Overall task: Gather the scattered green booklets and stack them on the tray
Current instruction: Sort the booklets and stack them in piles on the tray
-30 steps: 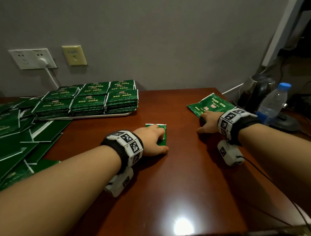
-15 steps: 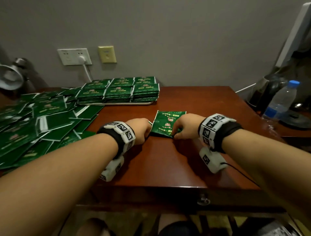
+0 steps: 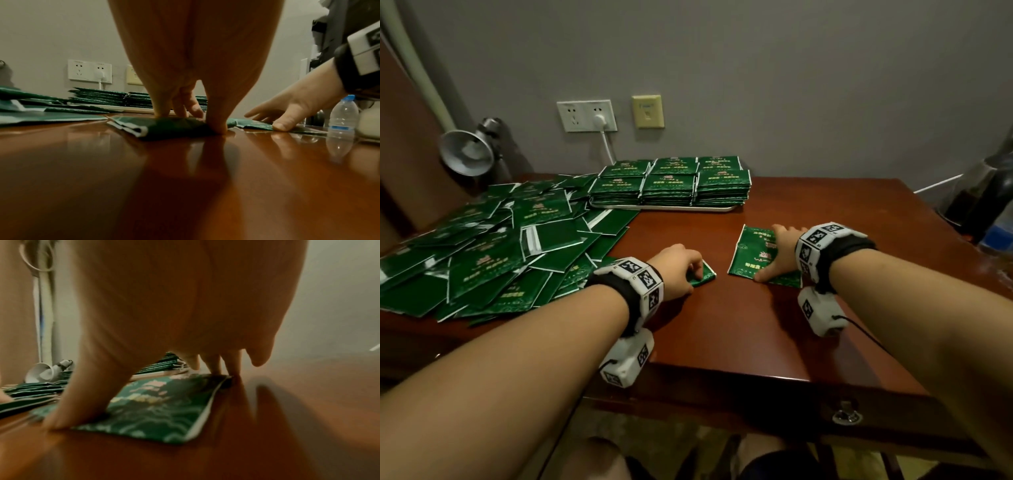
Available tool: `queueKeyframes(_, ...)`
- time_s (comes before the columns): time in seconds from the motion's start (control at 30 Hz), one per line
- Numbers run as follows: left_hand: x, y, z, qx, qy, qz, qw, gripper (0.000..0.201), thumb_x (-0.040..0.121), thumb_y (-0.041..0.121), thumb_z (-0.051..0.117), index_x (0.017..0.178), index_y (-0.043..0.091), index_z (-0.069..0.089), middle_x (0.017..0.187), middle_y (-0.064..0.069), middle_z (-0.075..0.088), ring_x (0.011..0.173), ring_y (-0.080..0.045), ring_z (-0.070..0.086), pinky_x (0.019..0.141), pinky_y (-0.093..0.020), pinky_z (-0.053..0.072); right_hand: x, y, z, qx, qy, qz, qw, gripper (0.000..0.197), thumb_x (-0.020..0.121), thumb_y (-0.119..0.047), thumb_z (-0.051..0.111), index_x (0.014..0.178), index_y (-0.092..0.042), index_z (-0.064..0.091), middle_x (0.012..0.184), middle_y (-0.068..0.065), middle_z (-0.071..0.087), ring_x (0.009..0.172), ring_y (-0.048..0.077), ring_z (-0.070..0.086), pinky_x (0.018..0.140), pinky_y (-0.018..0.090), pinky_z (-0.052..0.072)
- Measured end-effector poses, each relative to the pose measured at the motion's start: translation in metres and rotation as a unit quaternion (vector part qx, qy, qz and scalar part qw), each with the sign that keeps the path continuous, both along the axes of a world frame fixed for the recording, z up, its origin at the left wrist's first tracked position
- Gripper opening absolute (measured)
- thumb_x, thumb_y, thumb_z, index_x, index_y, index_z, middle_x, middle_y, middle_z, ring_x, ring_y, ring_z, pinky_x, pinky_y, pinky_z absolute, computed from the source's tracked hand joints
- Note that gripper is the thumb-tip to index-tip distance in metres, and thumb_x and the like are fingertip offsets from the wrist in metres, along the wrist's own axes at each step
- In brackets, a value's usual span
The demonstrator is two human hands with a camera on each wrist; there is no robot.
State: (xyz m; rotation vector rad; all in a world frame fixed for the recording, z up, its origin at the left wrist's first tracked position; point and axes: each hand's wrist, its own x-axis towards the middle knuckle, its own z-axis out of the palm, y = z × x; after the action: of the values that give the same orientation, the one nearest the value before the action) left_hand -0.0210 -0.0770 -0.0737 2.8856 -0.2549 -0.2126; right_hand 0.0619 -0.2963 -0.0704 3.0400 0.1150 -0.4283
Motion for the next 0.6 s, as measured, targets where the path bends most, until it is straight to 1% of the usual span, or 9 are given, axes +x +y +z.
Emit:
queueKeyframes(0.07,0.001,0.002,-0.001,-0.003,0.004,0.01,1.0,0.036,0.081,0.016,0.075,0.111,0.024,0.058,0.116,-0.002,0.044,0.109,-0.022,0.053,0.093,-0.033,0.048,0.003,-0.002,0.0,0.008,0.021,0.016,1.0,0.122,0.047,-0.081,0.072,0.143,-0.016,0.033,0.133,0.008,0.051,0.118,0.029,0.053,0.101,0.046,0.044)
queueKeyframes(0.13,0.002,0.003,-0.002,0.0,0.016,0.025,1.0,0.053,0.082,0.022,0.075,0.128,0.026,0.05,0.129,-0.005,0.04,0.114,-0.024,0.051,0.092,-0.031,0.047,0.003,0.0,0.003,-0.015,0.0,0.039,0.999,0.115,0.047,-0.083,0.07,0.136,-0.017,0.042,0.127,0.007,0.052,0.114,0.028,0.053,0.097,0.043,0.046)
queueKeyframes(0.2,0.002,0.006,-0.002,0.015,0.024,0.051,0.998,0.071,0.082,0.03,0.074,0.142,0.024,0.037,0.138,-0.008,0.039,0.121,-0.026,0.049,0.097,-0.033,0.044,0.001,0.007,0.006,-0.039,-0.027,0.07,0.996,0.109,0.049,-0.083,0.069,0.134,-0.019,0.047,0.123,0.005,0.054,0.113,0.027,0.049,0.095,0.043,0.047)
queueKeyframes(0.3,0.002,0.011,-0.002,0.042,0.023,0.085,0.995,0.081,0.081,0.042,0.072,0.147,0.02,0.031,0.139,-0.008,0.046,0.126,-0.029,0.043,0.102,-0.037,0.039,-0.004,0.016,0.007,-0.068,-0.044,0.08,0.994,0.105,0.049,-0.085,0.067,0.131,-0.021,0.05,0.121,0.005,0.053,0.113,0.027,0.045,0.096,0.045,0.045)
queueKeyframes(0.4,-0.002,0.011,-0.003,0.033,0.016,0.095,0.995,0.081,0.08,0.04,0.073,0.147,0.019,0.032,0.138,-0.008,0.045,0.127,-0.028,0.043,0.104,-0.037,0.039,-0.005,0.014,0.005,-0.033,-0.025,0.019,0.999,0.122,0.04,-0.085,0.07,0.133,-0.012,0.04,0.126,0.008,0.051,0.116,0.029,0.049,0.098,0.046,0.044)
queueKeyframes(0.47,-0.003,0.008,-0.004,0.032,0.013,0.092,0.995,0.081,0.081,0.037,0.073,0.148,0.02,0.03,0.139,-0.008,0.044,0.127,-0.029,0.043,0.105,-0.039,0.039,-0.002,0.012,0.002,0.008,0.007,-0.011,1.0,0.148,0.021,-0.089,0.066,0.14,-0.01,0.029,0.128,0.009,0.053,0.114,0.031,0.053,0.097,0.047,0.045)
queueKeyframes(0.5,-0.004,0.007,-0.004,0.034,0.012,0.091,0.995,0.081,0.082,0.036,0.073,0.149,0.021,0.029,0.139,-0.009,0.044,0.127,-0.03,0.043,0.106,-0.04,0.039,0.0,0.012,-0.001,0.016,0.017,-0.014,1.0,0.157,0.016,-0.09,0.064,0.145,-0.011,0.023,0.132,0.01,0.052,0.116,0.032,0.054,0.098,0.048,0.044)
queueKeyframes(0.57,-0.003,0.007,-0.005,0.036,0.012,0.09,0.995,0.082,0.081,0.035,0.073,0.149,0.022,0.029,0.139,-0.009,0.043,0.128,-0.031,0.043,0.107,-0.042,0.038,0.004,0.012,-0.001,0.008,0.014,-0.006,1.0,0.154,0.025,-0.091,0.064,0.15,-0.015,0.018,0.138,0.011,0.047,0.121,0.032,0.05,0.101,0.048,0.043)
queueKeyframes(0.6,-0.003,0.008,-0.006,0.034,0.014,0.09,0.995,0.082,0.082,0.035,0.073,0.149,0.022,0.028,0.139,-0.009,0.043,0.128,-0.031,0.043,0.107,-0.042,0.038,0.004,0.012,0.0,-0.011,0.008,0.0,1.0,0.149,0.027,-0.093,0.061,0.149,-0.016,0.022,0.136,0.011,0.046,0.12,0.032,0.05,0.1,0.048,0.044)
